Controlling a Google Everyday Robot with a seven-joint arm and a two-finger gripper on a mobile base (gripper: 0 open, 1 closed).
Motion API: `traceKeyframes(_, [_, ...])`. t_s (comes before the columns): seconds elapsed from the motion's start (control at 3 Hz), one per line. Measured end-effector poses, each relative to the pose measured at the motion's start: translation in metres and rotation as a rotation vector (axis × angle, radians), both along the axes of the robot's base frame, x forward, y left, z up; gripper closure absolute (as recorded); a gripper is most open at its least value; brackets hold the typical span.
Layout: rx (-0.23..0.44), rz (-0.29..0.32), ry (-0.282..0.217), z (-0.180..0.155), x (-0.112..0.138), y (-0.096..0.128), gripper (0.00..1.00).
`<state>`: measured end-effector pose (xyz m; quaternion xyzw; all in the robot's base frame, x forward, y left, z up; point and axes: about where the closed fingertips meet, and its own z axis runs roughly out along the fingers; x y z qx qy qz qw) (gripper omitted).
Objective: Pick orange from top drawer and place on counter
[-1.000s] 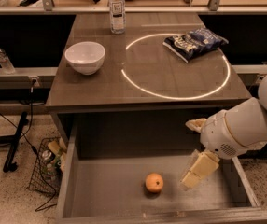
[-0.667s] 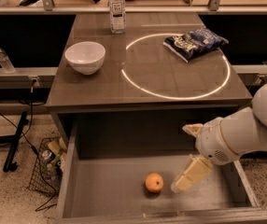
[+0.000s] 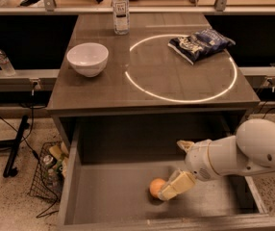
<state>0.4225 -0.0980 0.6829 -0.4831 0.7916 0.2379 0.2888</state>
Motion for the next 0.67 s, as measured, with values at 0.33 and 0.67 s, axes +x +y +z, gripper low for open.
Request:
traceKeyframes(0.33, [0.012,-0.023,-0.019,-0.037,-0.001,0.004,0.00])
traceKeyframes(0.67, [0.019,-0.036,-0.036,-0.056,-0.006,0.005,0.00])
